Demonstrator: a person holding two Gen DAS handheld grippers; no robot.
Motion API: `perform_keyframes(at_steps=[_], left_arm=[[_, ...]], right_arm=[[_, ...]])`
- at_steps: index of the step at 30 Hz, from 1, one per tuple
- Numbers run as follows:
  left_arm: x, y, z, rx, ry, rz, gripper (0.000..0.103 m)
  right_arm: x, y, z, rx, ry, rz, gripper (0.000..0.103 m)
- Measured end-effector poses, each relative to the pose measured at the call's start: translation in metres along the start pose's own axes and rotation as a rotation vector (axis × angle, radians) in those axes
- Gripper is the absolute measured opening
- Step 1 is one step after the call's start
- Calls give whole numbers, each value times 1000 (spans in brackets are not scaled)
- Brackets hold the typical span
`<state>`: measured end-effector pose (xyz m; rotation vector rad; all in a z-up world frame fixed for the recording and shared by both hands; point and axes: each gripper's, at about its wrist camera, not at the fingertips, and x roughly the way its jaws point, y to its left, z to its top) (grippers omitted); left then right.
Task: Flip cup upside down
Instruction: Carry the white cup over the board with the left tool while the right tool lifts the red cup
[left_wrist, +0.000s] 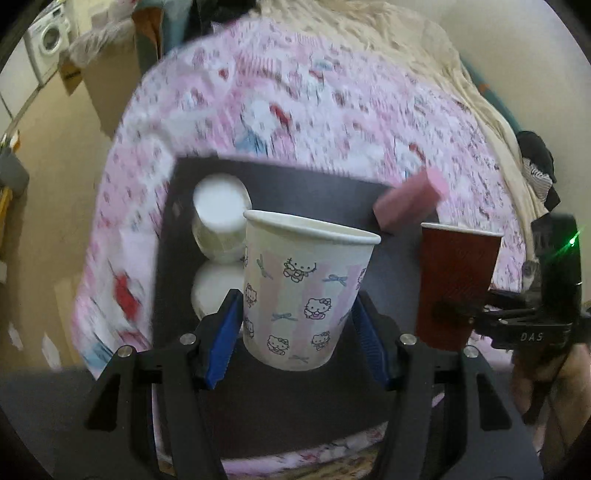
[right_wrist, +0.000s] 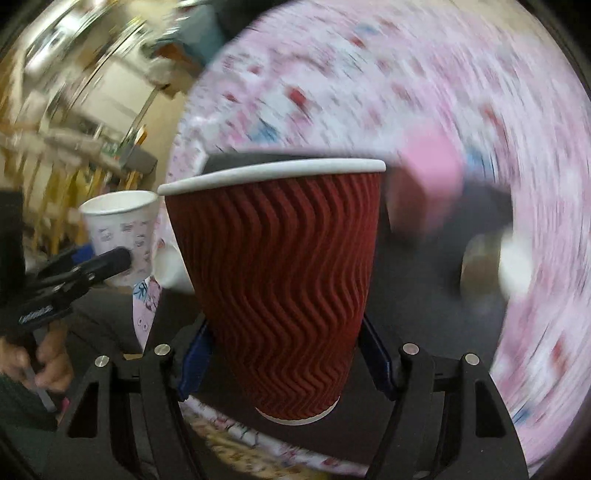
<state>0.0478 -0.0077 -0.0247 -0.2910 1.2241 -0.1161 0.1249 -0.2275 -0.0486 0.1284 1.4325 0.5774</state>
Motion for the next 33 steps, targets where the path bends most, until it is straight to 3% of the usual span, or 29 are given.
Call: perform_keyframes(at_steps=[5,9,17,33], left_arm=[[44,-24,-35,45,58,47,57],[70,-22,-52,30,123,77,57],[90,-20,-59,27,157,118,56],[101,-15,-58,78,182,141,57]], right_arm=[[17,-34,-59,160,-12,76,74],[33,-52,-76,240,16,95,74],[57,-62,-93,272,31,145,74],[63,-63,-97,280,4,95,76]])
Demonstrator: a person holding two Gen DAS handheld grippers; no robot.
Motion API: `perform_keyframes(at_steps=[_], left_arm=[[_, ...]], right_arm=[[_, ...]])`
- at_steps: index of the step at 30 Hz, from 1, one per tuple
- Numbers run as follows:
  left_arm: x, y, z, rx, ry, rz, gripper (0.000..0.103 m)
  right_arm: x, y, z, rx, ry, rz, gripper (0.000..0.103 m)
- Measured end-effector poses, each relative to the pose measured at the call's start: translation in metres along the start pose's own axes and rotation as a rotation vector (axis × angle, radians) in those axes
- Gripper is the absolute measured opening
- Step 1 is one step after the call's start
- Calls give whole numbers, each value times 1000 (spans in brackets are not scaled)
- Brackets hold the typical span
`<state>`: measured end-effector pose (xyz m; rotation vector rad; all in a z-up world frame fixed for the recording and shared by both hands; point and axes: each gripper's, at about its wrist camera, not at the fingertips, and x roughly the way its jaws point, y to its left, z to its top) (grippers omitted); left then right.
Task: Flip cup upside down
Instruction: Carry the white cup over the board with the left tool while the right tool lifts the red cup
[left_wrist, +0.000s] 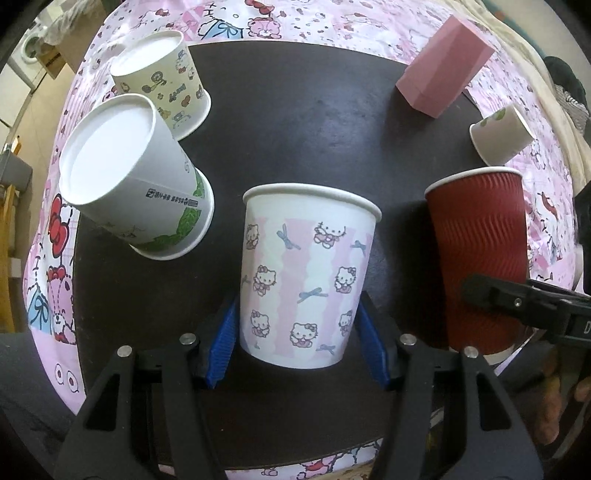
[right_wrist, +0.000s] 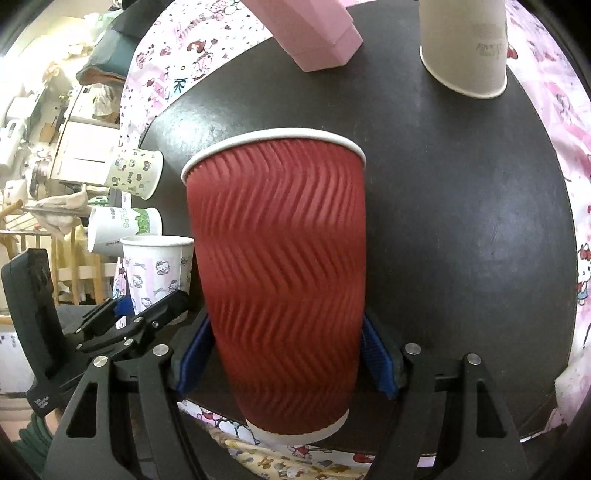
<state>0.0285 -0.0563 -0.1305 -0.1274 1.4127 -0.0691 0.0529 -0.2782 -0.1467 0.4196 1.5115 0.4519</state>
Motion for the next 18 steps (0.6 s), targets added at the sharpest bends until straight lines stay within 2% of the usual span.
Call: perform_keyframes(at_steps=[6,8,10,18], left_arm=[[-10,4,-3,9,-28,-17,58],[-12,5,-2,11,-35,-27,75],[-16,8,-4,6,-44,-45,83],[-21,3,-7,32,-39,-41,83]], right_arm=[[-3,3,0,-18,-16,-8,77],[-5,3,-1,-21,-19,-9,80],[-7,4,-2,-27,-27,-11,83],[-15,14,-8,-74,-56,-47,86]])
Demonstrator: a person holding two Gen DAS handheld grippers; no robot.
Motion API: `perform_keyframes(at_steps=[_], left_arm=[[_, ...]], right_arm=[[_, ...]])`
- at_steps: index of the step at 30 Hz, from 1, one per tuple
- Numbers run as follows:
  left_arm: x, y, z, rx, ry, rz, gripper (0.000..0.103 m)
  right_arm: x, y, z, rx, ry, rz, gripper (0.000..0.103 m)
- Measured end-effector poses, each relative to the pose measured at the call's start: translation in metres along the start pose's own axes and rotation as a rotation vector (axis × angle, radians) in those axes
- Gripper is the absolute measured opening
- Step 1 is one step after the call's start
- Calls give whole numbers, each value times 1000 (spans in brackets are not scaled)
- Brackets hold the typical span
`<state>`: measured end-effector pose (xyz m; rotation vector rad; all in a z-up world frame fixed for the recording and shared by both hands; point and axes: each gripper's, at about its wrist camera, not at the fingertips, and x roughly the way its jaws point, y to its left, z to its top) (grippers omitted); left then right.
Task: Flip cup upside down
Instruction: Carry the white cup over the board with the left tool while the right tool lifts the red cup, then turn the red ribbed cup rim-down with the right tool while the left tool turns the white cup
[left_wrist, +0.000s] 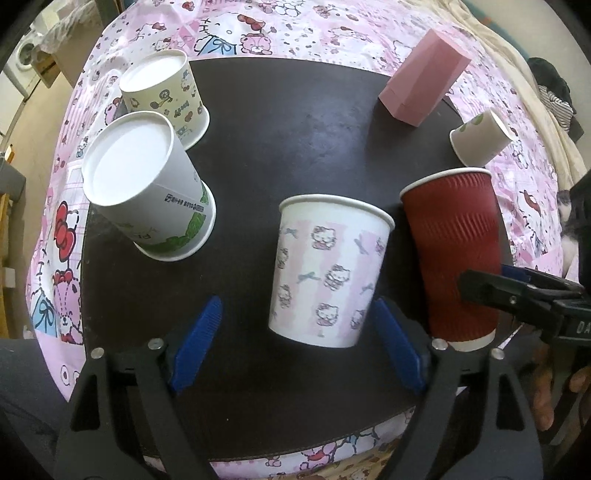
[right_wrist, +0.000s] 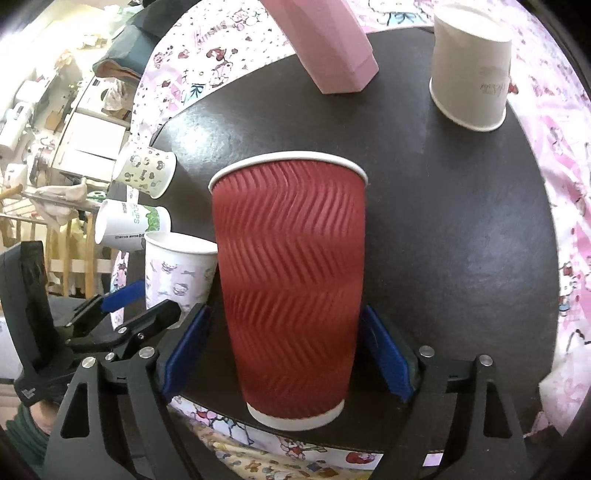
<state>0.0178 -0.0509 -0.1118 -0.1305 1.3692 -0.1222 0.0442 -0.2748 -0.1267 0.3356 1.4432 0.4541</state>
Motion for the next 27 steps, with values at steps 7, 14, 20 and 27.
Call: perform_keyframes(at_steps=[7,14,20,27], left_arm=[[5,-5,0,7,6,-1,83],[6,2,3,-38,17,-25,83],[5,3,4,-38,19,-29,83],[3,5,1,-39,21,-34,83]], right_arm=[[-15,5,-18,27,-28,-55,86],[-16,21,-59,59,-82,-162,86],[-3,37,-81,33,-153,-274,86],[2,48,-86,-58,-262,-384,79]])
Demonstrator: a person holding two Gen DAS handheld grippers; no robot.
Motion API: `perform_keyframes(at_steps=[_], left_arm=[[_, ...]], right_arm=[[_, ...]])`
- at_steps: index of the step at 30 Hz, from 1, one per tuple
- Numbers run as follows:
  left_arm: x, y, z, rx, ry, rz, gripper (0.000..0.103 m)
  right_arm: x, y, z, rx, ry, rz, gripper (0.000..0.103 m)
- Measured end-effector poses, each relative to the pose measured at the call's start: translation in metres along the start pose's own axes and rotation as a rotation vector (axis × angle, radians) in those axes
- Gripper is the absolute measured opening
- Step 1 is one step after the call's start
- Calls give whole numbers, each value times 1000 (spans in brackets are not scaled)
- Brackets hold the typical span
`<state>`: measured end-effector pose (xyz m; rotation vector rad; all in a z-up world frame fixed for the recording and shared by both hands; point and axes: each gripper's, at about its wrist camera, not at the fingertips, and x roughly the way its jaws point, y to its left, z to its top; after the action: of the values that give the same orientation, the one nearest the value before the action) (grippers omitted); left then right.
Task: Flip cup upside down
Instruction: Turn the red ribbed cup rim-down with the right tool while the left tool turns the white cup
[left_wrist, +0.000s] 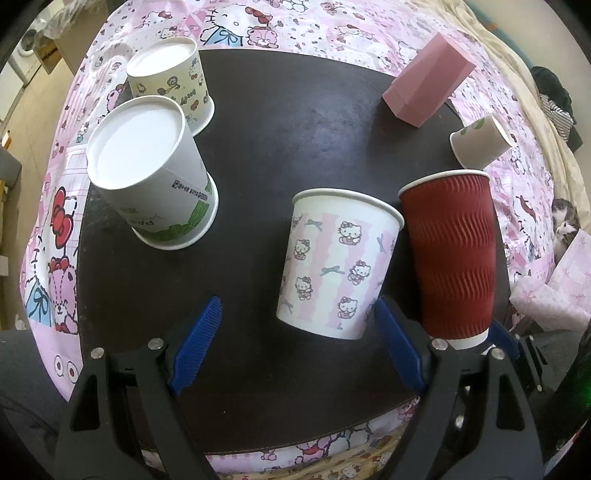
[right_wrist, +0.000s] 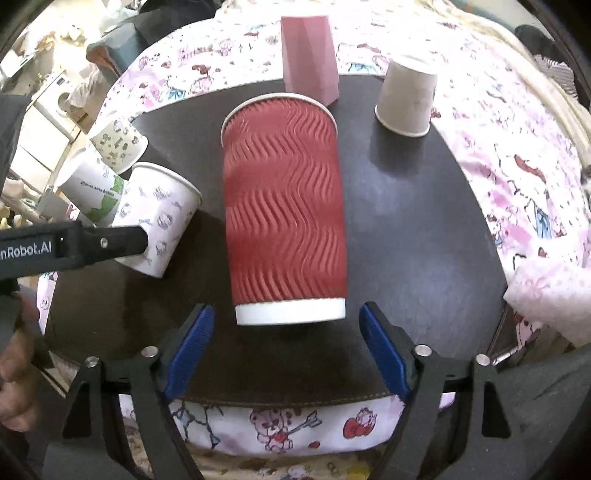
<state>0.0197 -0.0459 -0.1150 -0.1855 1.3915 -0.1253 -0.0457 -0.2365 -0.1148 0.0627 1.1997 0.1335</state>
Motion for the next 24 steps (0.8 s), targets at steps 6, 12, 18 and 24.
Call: perform_keyframes(at_steps=[6,12,18,24], left_arm=[[-3,2,0,-10,-7,-2,83],[-4,2,1,-8,-5,-6,83],[-3,-7,-2,43,3,10,83],[-3,-21,-10,154,13,25,83]], right_arm=[[-9,1,1,-1,-37,-3,64],[-52,-6,20,-21,-78,43,63],[-79,-32,66,-67,-54,47,62],[-77,-47,98,-134,-15,7,62]])
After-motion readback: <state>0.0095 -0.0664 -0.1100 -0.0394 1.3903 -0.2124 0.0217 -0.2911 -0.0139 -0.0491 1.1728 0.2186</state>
